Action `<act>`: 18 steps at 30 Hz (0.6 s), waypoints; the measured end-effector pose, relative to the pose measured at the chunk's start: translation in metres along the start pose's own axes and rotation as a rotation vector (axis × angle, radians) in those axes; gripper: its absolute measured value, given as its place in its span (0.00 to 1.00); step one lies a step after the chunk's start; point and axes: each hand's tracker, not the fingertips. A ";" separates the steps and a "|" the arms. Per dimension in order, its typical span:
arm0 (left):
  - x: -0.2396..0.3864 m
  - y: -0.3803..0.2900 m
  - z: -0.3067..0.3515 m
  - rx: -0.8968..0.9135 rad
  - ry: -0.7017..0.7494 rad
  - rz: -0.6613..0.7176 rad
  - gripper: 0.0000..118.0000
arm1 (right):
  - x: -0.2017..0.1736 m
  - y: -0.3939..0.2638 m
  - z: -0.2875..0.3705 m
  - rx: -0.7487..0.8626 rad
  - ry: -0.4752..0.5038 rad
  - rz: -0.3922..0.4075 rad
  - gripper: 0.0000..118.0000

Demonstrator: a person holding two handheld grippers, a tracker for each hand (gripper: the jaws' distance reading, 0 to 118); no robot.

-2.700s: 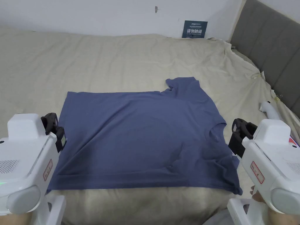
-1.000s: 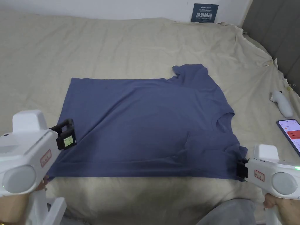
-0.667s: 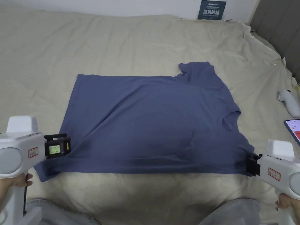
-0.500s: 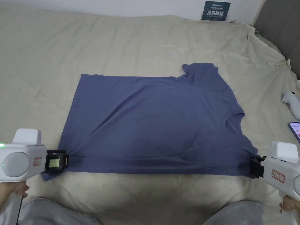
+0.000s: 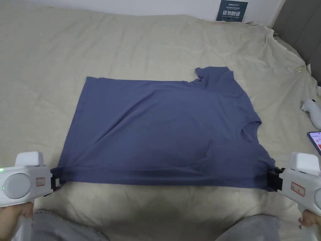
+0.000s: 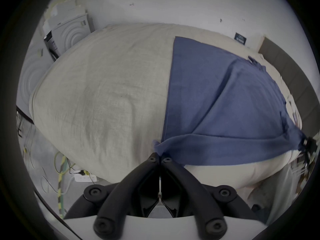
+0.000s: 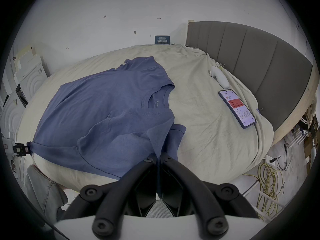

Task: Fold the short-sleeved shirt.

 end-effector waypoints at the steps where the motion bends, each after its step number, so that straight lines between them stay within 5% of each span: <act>1: -0.002 0.001 0.001 0.013 -0.006 0.014 0.00 | 0.000 0.000 0.001 0.000 0.001 0.000 0.01; 13: -0.004 0.050 0.061 0.303 -0.074 0.080 0.00 | 0.025 0.041 0.025 0.085 0.056 -0.118 0.01; 18: 0.016 0.091 0.050 0.345 -0.055 0.029 0.00 | 0.020 0.090 0.014 0.153 0.023 -0.078 0.01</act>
